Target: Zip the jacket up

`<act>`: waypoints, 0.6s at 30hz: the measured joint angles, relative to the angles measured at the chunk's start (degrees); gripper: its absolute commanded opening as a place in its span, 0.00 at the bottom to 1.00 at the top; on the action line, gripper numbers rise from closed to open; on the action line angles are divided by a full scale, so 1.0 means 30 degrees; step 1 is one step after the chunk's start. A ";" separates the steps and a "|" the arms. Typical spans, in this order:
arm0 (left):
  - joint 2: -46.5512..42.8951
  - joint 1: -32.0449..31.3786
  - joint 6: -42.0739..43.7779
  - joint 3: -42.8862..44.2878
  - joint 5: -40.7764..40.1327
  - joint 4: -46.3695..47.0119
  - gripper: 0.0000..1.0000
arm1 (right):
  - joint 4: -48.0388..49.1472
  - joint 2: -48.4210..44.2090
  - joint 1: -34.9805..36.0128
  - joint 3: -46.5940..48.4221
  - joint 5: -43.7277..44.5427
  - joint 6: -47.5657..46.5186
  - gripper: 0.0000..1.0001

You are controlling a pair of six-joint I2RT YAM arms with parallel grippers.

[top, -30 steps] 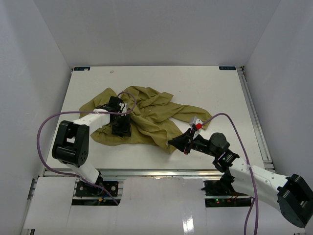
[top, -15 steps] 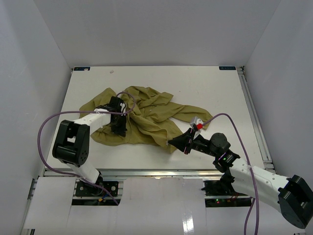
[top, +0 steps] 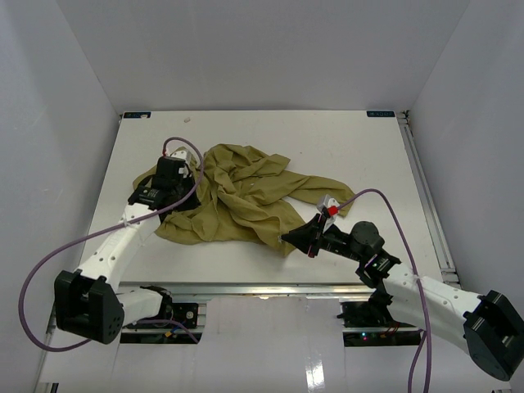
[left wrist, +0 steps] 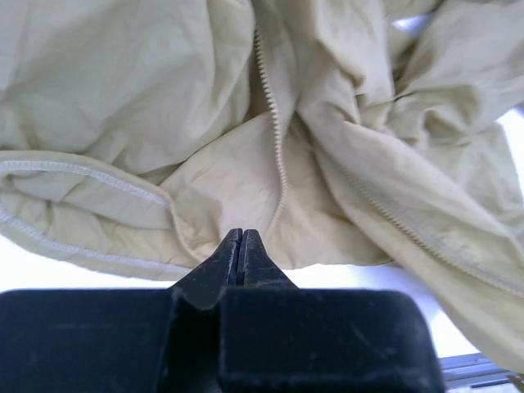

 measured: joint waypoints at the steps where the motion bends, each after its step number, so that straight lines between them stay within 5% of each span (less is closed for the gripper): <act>1: -0.0355 0.0000 -0.0165 -0.0248 0.0187 0.0174 0.00 | 0.0000 0.0030 -0.0001 0.0000 0.0000 0.0000 0.08; 5: -0.1373 0.0015 -0.0437 -0.1323 0.1514 0.0805 0.03 | 0.0000 0.0078 -0.0001 0.0000 -0.0002 0.0000 0.08; 8: -0.1077 0.0012 -0.0096 -0.1346 0.2418 0.0640 0.32 | 0.0000 0.0078 -0.0001 0.0000 0.0000 0.0000 0.08; 11: -0.0299 0.0000 0.0530 -0.0980 0.2726 0.0230 0.46 | 0.0000 0.0078 -0.0001 0.0000 0.0000 0.0000 0.08; 18: 0.1401 0.0000 0.1670 -0.0906 0.2955 -0.0249 0.47 | 0.0000 0.0067 -0.0001 0.0000 -0.0006 0.0000 0.08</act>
